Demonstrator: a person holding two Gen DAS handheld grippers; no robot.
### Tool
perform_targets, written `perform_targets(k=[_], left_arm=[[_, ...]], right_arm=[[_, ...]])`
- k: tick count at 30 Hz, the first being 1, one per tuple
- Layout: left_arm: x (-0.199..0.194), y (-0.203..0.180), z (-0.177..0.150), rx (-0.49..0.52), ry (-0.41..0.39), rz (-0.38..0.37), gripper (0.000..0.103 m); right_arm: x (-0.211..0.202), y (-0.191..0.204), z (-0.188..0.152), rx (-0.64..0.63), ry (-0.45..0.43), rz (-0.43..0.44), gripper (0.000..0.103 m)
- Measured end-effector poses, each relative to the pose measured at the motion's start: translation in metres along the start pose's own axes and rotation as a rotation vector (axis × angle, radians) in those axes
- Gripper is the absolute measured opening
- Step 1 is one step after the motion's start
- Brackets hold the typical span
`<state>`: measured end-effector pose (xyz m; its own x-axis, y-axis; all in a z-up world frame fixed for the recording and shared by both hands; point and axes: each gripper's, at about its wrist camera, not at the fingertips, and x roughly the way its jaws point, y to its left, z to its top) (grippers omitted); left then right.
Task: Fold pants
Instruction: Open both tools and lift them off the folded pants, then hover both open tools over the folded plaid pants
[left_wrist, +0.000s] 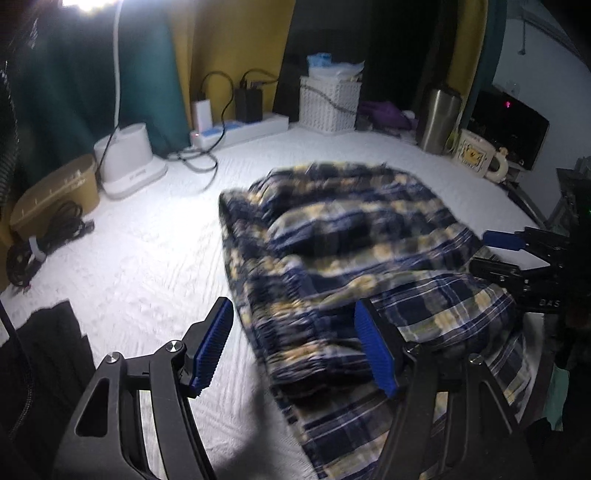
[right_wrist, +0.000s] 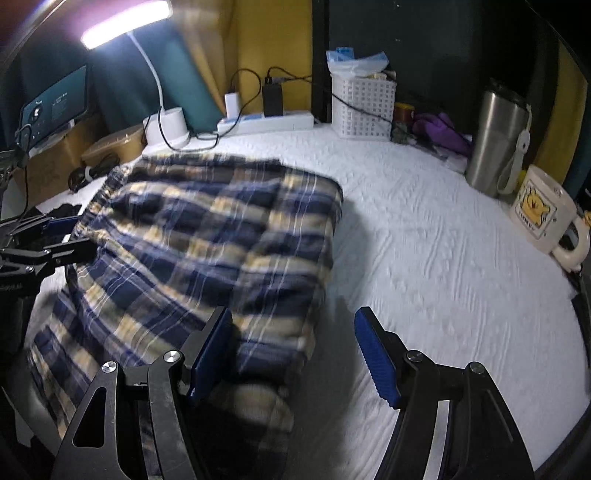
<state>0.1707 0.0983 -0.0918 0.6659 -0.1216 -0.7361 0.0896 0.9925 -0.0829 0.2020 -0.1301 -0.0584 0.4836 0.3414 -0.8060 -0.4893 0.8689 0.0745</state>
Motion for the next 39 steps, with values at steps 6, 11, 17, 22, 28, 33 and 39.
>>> perform_targets(k=[6,11,17,22,28,33,39], left_arm=[[0.004,0.007,-0.013,0.000,0.024,0.025,0.070],[0.003,0.002,-0.016,0.032,0.025,0.059,0.070],[-0.018,-0.001,-0.012,-0.008,-0.017,0.033,0.070],[-0.030,-0.011,-0.017,-0.019,-0.027,-0.006,0.070],[-0.025,-0.020,-0.030,-0.040,0.002,-0.017,0.070],[-0.014,-0.017,-0.043,-0.003,0.063,0.069,0.070],[-0.012,-0.012,-0.054,-0.014,0.083,0.089,0.070]], right_arm=[[-0.005,-0.003,-0.020,0.025,0.014,-0.001,0.070],[-0.011,-0.008,-0.029,0.041,0.005,-0.006,0.071],[-0.026,-0.012,-0.036,0.073,-0.011,0.005,0.071],[-0.036,-0.007,-0.040,0.072,-0.017,0.014,0.071],[-0.033,-0.006,-0.048,0.080,-0.011,0.014,0.071],[-0.033,-0.006,-0.055,0.074,-0.016,0.003,0.072],[-0.035,-0.006,-0.061,0.066,-0.031,-0.006,0.073]])
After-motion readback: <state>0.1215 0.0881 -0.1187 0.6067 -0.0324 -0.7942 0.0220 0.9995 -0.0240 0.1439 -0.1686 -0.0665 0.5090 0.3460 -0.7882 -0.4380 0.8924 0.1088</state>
